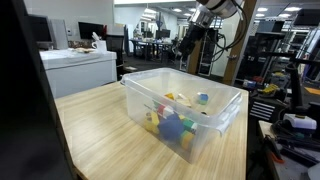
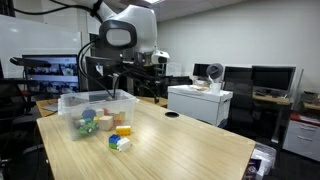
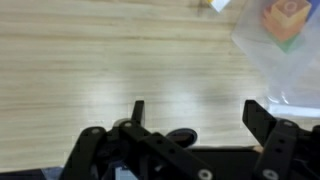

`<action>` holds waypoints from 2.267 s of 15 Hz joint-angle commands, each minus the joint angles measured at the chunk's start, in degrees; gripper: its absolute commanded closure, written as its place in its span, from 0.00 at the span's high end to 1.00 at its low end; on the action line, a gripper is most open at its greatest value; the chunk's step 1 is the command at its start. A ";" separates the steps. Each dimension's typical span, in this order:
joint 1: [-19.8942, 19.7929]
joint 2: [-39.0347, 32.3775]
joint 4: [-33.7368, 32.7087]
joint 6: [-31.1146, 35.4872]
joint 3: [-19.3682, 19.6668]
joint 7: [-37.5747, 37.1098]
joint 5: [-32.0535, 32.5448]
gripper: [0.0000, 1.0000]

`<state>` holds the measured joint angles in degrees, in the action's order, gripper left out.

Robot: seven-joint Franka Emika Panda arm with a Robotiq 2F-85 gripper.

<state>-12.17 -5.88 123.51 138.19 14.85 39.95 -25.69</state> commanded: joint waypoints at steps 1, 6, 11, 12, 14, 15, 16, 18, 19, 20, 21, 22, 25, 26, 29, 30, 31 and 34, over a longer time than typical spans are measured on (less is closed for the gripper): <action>-1.32 -2.63 1.84 1.26 -0.97 -8.21 5.36 1.00; -1.09 -4.18 3.32 -1.31 -3.06 -16.83 6.73 1.00; -0.36 -4.26 5.08 -3.29 -5.15 -22.10 6.71 1.00; -0.22 -4.43 5.30 -3.77 -5.37 -23.14 6.90 1.00; 0.05 -4.81 5.66 -4.38 -5.57 -25.53 7.55 1.00; 0.25 -5.00 5.98 -4.42 -5.63 -26.77 8.13 1.00; 0.41 -5.22 6.33 -4.42 -5.73 -27.79 8.67 1.00; 0.67 -5.86 6.94 -4.05 -6.10 -28.79 9.01 1.00; 0.77 -6.29 7.05 -3.84 -6.33 -28.83 8.71 1.00; 0.77 -6.70 7.09 -3.56 -6.64 -28.46 8.26 1.00; 0.70 -7.12 6.97 -3.45 -7.01 -28.04 7.82 1.00; 0.58 -7.50 6.81 -3.31 -7.41 -27.41 7.31 1.00; 0.35 -8.34 6.36 -2.26 -8.50 -26.17 6.37 0.88; 0.32 -8.64 6.03 -2.03 -8.69 -26.28 6.37 0.79; -0.05 -9.68 4.71 -1.23 -8.86 -26.25 6.34 0.53; -0.25 -10.19 4.06 -0.96 -8.73 -26.30 6.39 0.45; -0.48 -10.66 3.41 -0.82 -8.66 -26.27 6.37 0.38; -1.39 -12.17 1.49 -0.04 -8.09 -26.45 6.67 0.19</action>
<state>-12.23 -16.29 126.72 136.85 6.84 13.46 -18.41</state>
